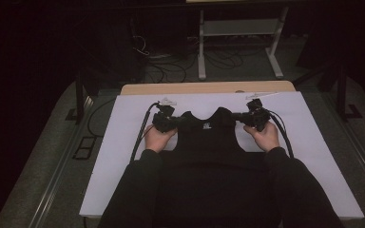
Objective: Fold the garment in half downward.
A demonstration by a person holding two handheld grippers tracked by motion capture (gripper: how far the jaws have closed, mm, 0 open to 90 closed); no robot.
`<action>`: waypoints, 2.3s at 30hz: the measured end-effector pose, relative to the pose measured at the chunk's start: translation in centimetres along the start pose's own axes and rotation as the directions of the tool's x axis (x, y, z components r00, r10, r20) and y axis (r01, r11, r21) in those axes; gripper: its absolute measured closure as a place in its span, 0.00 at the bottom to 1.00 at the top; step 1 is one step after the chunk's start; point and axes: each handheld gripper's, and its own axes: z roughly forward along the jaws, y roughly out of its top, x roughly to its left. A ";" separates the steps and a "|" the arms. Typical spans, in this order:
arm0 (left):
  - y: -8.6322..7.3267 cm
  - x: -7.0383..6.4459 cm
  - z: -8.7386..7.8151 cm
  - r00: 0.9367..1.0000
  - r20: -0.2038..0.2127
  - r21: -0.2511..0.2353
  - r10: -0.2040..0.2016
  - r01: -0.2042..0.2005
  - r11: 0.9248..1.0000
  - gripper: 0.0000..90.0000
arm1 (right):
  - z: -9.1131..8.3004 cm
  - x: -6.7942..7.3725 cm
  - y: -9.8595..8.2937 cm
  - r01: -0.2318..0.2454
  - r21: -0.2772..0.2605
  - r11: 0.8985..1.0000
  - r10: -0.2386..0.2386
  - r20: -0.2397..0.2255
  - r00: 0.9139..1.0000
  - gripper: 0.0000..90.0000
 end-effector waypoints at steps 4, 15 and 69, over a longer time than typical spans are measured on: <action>-0.1 -0.5 -1.1 1.000 0.006 -0.022 0.014 -0.014 1.000 0.94 | -1.0 1.0 0.0 0.019 -0.001 1.000 -0.019 -0.012 1.000 0.97; 0.0 -3.1 -3.7 0.997 0.033 -0.043 0.070 -0.068 0.997 0.93 | -3.2 2.6 -0.3 0.048 -0.032 0.998 -0.049 -0.058 0.997 0.97; -4.9 -6.8 -8.1 0.987 0.148 -0.042 0.057 -0.051 0.998 0.94 | -7.8 6.1 -6.3 -0.026 0.020 0.999 0.030 -0.244 0.969 0.97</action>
